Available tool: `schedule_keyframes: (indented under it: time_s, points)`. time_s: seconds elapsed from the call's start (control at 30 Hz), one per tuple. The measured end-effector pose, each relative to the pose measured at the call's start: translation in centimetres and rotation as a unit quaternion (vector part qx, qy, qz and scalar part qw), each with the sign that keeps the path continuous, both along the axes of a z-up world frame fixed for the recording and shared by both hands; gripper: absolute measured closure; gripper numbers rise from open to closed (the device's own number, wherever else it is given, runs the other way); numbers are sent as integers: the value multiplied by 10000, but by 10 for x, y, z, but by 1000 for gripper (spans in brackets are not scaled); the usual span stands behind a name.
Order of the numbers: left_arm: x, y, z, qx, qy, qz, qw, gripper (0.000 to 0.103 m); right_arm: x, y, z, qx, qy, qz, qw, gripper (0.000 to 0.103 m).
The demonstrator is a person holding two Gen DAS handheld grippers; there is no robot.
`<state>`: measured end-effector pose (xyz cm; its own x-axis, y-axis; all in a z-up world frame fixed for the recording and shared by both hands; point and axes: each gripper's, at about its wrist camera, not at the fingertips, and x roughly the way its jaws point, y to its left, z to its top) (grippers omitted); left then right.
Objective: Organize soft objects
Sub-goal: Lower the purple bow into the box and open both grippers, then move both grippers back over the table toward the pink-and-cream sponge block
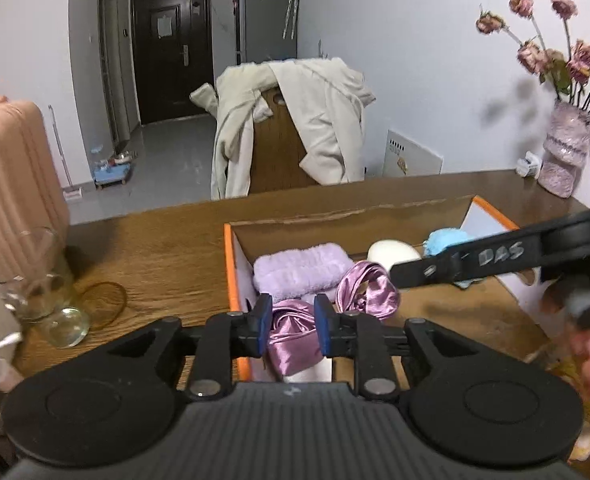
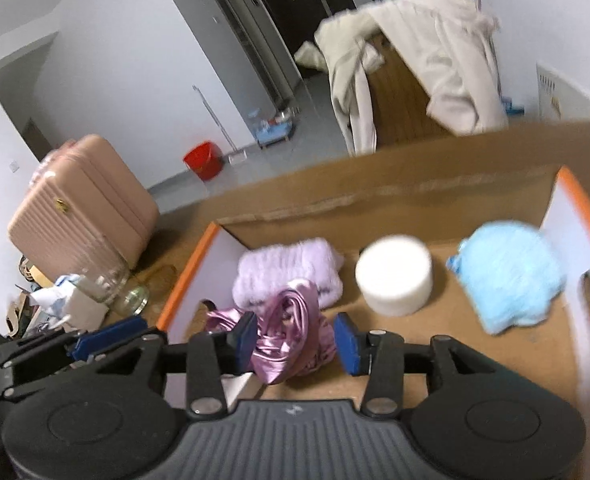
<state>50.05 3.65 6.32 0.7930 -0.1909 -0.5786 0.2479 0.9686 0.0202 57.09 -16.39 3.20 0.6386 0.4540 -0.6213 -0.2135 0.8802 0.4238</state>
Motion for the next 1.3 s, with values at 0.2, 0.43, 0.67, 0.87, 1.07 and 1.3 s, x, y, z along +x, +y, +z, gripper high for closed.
schedule_keyframes:
  time_s: [0.2,0.43,0.67,0.87,1.07,1.3]
  points:
    - [-57,6,43,-7,-431,29,9991,67,-65,-26,55,-216,-643,19,9977,55]
    - [-149,12,72,3,-1016,152,9947,50,-162,-59,100,-485,-1365,15,9895,42]
    - [-235,7,69,79,-1266,206,9917,38,-254,-78,92,-795,-1735,52,9816,38]
    - [-305,-8,49,83,-1408,245,9897,29,-328,-83,59,-1234,-1977,-75,9724,37]
    - [-370,-16,10,-230,-1377,612,9883,25,-405,-88,28,-1161,-2375,-232,9641,26]
    - [-399,-7,-12,-312,-1247,972,9869,22,-447,-97,-14,-1139,-2242,-439,9669,26]
